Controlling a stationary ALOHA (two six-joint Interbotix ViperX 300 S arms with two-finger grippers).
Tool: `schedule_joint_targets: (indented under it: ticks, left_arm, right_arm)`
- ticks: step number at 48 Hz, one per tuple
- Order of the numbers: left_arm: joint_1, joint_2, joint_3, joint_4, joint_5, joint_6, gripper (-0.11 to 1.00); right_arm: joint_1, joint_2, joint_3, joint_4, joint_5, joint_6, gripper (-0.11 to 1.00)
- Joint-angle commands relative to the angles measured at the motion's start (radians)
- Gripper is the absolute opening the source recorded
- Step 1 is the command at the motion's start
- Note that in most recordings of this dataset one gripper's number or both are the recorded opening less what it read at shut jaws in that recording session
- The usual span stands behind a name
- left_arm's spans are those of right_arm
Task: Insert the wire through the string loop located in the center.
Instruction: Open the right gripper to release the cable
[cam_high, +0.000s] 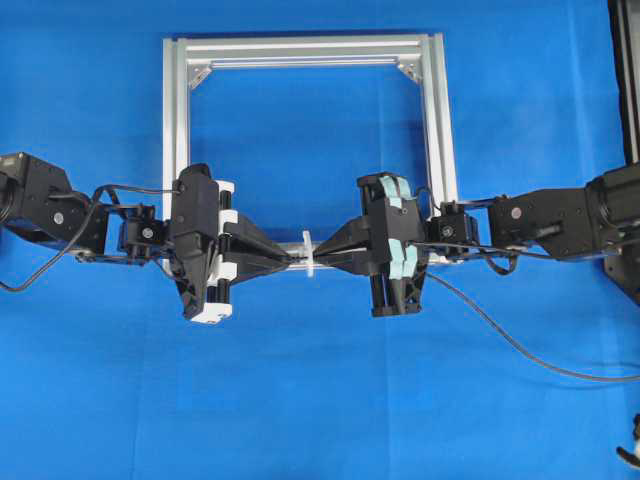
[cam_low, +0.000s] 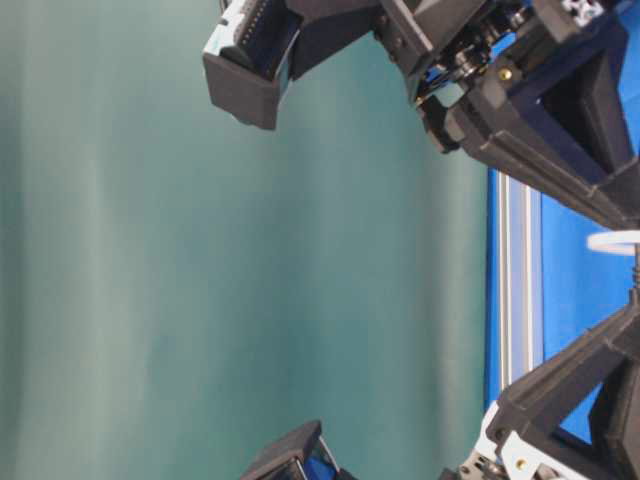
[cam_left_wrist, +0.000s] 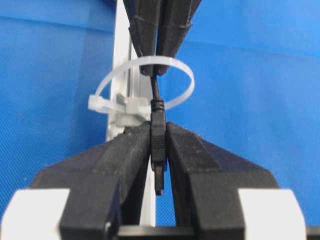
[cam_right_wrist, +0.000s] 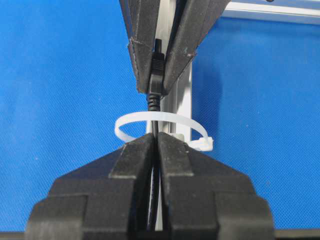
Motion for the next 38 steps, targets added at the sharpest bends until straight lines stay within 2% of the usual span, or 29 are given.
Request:
schedule_joint_targets:
  ticks: [1, 15, 19, 25, 34, 38]
  left_arm:
    - [0.002, -0.012, -0.014, 0.0, -0.005, -0.002, 0.09]
    - [0.003, -0.014, -0.014, 0.0, -0.006, -0.002, 0.09]
    - [0.003, -0.012, -0.014, 0.0, -0.005, -0.002, 0.09]
    - [0.003, -0.014, -0.015, 0.0, -0.006, -0.002, 0.09]
    - [0.003, -0.014, -0.014, 0.0, -0.006, -0.002, 0.09]
    - [0.003, -0.012, -0.015, 0.0, -0.006, -0.002, 0.09]
  right_arm:
    - [-0.002, -0.011, -0.014, 0.002, -0.011, 0.002, -0.02]
    - [-0.003, -0.011, -0.012, 0.002, -0.003, 0.002, -0.02]
    - [-0.003, -0.011, -0.012, 0.002, -0.003, 0.003, 0.03]
    - [-0.003, -0.011, -0.012, 0.005, -0.003, 0.003, 0.3]
    - [-0.003, -0.011, -0.012, 0.006, 0.021, 0.003, 0.86]
    - [-0.003, -0.011, -0.012, 0.006, 0.031, 0.003, 0.97]
